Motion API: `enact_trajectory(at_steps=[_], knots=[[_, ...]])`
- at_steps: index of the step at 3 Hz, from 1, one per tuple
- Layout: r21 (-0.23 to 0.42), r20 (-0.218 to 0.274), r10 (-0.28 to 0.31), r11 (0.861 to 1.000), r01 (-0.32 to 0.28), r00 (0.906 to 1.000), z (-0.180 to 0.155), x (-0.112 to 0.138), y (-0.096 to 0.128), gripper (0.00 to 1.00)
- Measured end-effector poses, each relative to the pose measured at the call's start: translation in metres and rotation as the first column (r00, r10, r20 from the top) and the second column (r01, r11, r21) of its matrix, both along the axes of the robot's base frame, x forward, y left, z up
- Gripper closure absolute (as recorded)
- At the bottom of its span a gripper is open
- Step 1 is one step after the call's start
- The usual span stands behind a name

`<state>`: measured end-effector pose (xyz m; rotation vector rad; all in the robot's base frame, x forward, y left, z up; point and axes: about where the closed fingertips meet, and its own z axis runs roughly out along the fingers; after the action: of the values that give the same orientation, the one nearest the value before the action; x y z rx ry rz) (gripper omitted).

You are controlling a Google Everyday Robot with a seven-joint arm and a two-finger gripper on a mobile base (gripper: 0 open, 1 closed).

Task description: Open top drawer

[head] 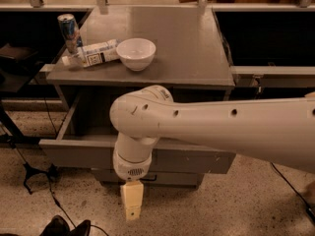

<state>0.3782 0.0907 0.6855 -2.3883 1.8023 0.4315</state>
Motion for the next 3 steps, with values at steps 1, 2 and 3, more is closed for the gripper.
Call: enact_trajectory(at_steps=[1, 2, 3], knots=[[-0.003, 0.039, -0.06, 0.998, 0.06, 0.9974, 0.001, 0.022, -0.007, 0.0], [-0.016, 0.048, -0.101, 0.995, 0.102, 0.9937, -0.006, 0.039, -0.011, 0.0], [-0.017, 0.048, -0.101, 0.995, 0.102, 0.9937, -0.006, 0.039, -0.011, 0.0]])
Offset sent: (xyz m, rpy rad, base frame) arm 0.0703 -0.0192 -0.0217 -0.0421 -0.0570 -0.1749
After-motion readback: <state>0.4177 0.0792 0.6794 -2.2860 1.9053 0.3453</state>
